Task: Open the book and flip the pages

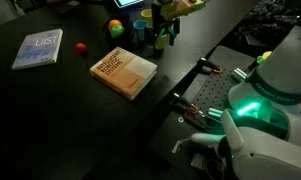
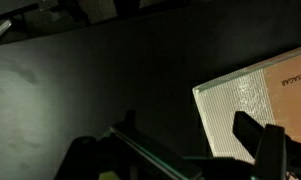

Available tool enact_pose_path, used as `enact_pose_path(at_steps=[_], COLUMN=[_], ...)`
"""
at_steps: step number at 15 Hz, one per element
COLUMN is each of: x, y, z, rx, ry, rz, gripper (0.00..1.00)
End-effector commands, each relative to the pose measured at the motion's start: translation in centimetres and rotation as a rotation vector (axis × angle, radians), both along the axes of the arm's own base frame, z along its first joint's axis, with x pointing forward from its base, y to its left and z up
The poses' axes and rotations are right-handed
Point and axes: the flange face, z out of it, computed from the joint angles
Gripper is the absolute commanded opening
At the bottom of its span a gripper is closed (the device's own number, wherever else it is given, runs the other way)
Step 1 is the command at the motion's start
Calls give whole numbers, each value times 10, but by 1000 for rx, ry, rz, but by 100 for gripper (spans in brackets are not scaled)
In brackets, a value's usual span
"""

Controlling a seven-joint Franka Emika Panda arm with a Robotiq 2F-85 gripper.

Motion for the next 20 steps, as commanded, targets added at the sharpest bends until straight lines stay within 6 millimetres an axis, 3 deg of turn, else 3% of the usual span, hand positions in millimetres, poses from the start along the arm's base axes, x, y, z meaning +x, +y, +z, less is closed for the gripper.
enact_pose_path(at_steps=[1,6,13,20], x=[21,38,44,53], y=[4,23,51,69], z=[-23,-47,-75,-69], rx=[80,183,230,217], ry=[-21,-17,-3,-3], rz=[-30,-40,68,142], gripper=[100,100,100,100])
